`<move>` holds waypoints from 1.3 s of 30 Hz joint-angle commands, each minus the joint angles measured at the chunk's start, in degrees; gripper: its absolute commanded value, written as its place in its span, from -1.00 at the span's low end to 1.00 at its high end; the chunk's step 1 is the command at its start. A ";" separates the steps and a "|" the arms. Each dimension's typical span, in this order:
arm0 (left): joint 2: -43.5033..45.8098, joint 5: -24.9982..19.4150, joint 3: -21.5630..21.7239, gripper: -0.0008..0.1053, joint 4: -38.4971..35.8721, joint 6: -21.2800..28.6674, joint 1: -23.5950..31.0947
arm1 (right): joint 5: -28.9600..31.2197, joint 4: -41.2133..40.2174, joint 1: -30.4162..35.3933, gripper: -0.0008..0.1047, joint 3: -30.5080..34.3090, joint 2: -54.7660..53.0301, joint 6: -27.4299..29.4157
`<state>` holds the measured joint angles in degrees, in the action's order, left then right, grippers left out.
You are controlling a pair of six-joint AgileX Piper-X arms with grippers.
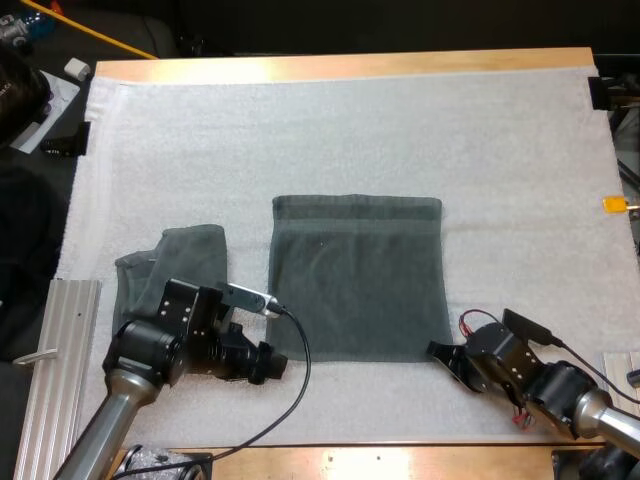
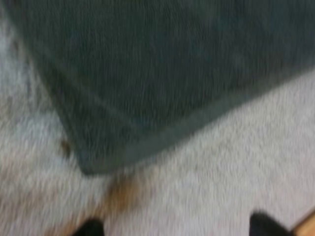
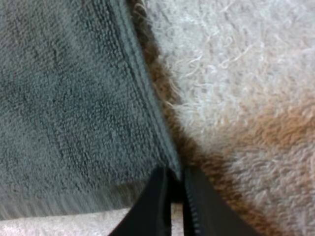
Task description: Pick towel from pile, fold and stack
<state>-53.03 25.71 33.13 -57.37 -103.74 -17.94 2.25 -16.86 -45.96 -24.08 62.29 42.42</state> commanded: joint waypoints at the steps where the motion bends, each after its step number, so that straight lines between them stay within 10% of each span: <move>1: -2.24 -0.31 0.35 0.12 0.95 -0.43 -0.01 | -0.40 -0.49 0.06 -0.98 -0.03 0.21 0.39; 18: -23.49 -1.18 0.36 0.13 11.75 -2.26 0.48 | -0.77 -0.90 -0.02 -0.98 0.04 0.19 0.61; 28: -28.53 7.40 0.17 0.11 13.07 -1.83 0.33 | -0.70 -0.38 0.11 -0.98 0.07 0.18 0.49; 39: -28.71 7.36 0.03 -0.52 12.89 -1.75 0.56 | -0.89 -0.37 0.06 -0.98 0.16 0.34 0.65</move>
<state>-81.41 32.38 33.40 -44.41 -105.84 -17.39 1.86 -16.62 -45.96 -24.08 62.29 42.55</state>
